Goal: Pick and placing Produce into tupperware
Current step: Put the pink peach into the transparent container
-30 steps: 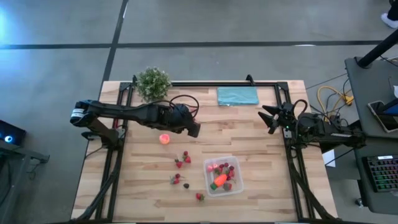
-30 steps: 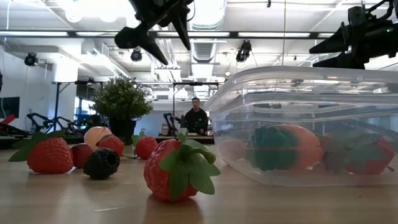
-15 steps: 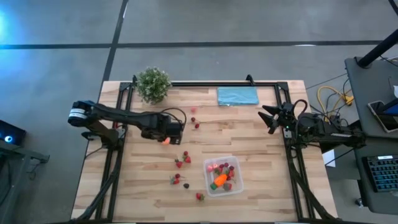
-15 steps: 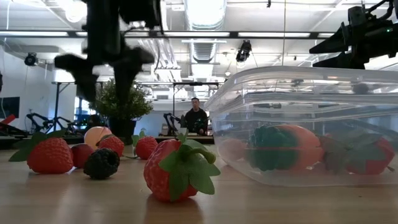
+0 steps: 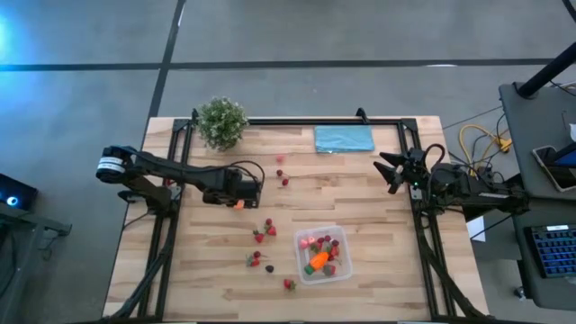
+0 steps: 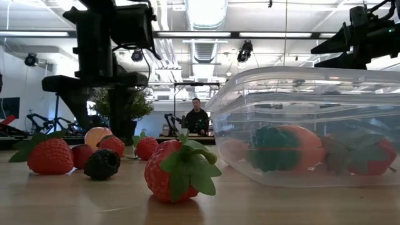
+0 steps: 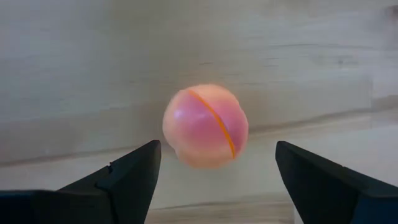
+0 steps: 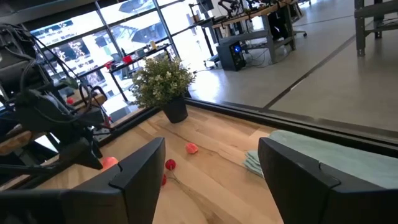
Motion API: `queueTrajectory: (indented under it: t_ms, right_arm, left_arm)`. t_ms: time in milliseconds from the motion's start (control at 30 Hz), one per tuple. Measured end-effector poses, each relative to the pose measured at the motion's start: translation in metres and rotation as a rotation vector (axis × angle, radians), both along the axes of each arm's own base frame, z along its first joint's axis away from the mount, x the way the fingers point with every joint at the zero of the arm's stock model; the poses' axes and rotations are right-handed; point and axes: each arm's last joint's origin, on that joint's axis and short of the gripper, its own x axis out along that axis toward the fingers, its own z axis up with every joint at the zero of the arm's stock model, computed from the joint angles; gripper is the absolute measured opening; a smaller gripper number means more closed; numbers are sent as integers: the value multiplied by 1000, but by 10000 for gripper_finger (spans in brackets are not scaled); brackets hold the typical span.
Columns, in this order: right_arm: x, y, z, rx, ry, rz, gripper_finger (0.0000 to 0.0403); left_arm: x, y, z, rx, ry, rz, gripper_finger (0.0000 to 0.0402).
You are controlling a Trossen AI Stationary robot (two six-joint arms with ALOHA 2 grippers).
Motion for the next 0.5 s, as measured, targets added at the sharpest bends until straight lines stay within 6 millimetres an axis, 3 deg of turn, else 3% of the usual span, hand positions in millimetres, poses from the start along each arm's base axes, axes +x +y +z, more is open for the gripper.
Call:
queueTrajectory:
  t_ms: [500]
  right_arm:
    - [0, 0, 0, 0, 0, 0, 247]
  left_arm:
    - [-2, 7, -17, 35, -42, 28, 301]
